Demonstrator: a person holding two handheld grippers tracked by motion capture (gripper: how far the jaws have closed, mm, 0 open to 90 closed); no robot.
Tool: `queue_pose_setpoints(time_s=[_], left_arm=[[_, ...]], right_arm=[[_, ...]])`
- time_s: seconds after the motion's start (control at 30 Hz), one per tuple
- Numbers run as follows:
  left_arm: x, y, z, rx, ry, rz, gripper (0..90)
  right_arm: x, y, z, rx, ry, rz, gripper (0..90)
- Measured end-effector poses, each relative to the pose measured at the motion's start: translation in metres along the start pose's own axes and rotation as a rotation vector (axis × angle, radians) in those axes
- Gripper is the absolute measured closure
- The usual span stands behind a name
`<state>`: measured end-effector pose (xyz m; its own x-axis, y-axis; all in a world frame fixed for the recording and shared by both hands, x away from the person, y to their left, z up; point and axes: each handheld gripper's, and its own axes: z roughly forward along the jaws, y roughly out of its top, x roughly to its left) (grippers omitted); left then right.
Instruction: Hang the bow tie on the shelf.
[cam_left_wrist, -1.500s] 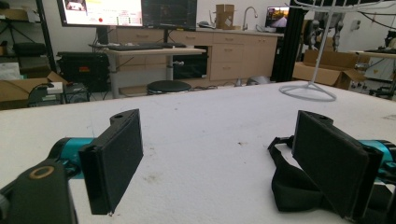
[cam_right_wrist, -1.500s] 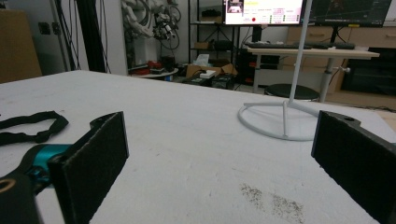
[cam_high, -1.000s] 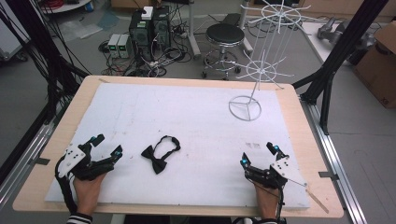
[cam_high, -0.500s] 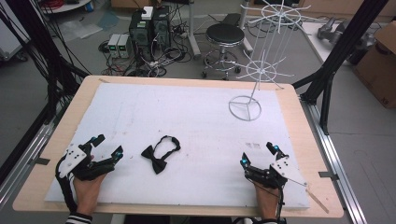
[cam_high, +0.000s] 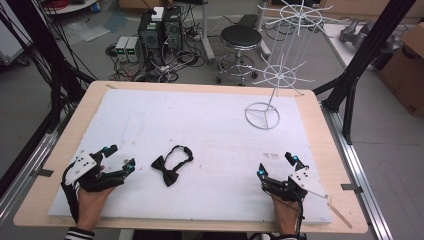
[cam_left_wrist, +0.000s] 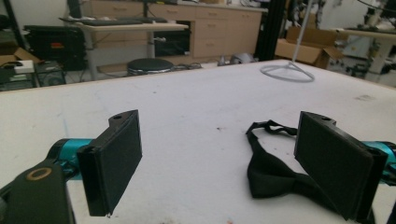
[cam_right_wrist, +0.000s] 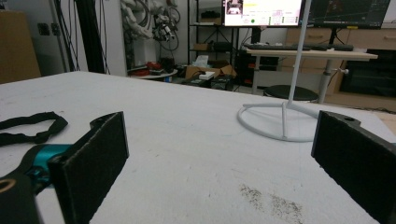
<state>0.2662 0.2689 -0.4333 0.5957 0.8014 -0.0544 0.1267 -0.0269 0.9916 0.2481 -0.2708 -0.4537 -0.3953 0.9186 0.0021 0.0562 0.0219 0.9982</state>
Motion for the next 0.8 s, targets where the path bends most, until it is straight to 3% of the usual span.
queue_pose_setpoints(time_s=[0.2, 0.37, 0.6, 0.8], left_arm=[[-0.011, 0.026, 0.009, 0.047, -0.048, 0.063, 15.5], [-0.018, 0.04, 0.02, 0.113, -0.099, 0.081, 15.5], [-0.03, 0.049, 0.036, 0.195, -0.148, 0.103, 17.2], [-0.04, 0.05, 0.051, 0.277, -0.154, 0.126, 19.7]], right_arm=[[-0.001, 0.0, 0.0, -0.005, 0.0, -0.005, 2.8], [-0.001, 0.0, 0.0, -0.003, 0.001, -0.001, 2.8], [-0.001, 0.0, 0.0, -0.006, 0.0, -0.003, 2.8], [-0.001, 0.0, 0.0, -0.003, -0.001, 0.002, 2.8]])
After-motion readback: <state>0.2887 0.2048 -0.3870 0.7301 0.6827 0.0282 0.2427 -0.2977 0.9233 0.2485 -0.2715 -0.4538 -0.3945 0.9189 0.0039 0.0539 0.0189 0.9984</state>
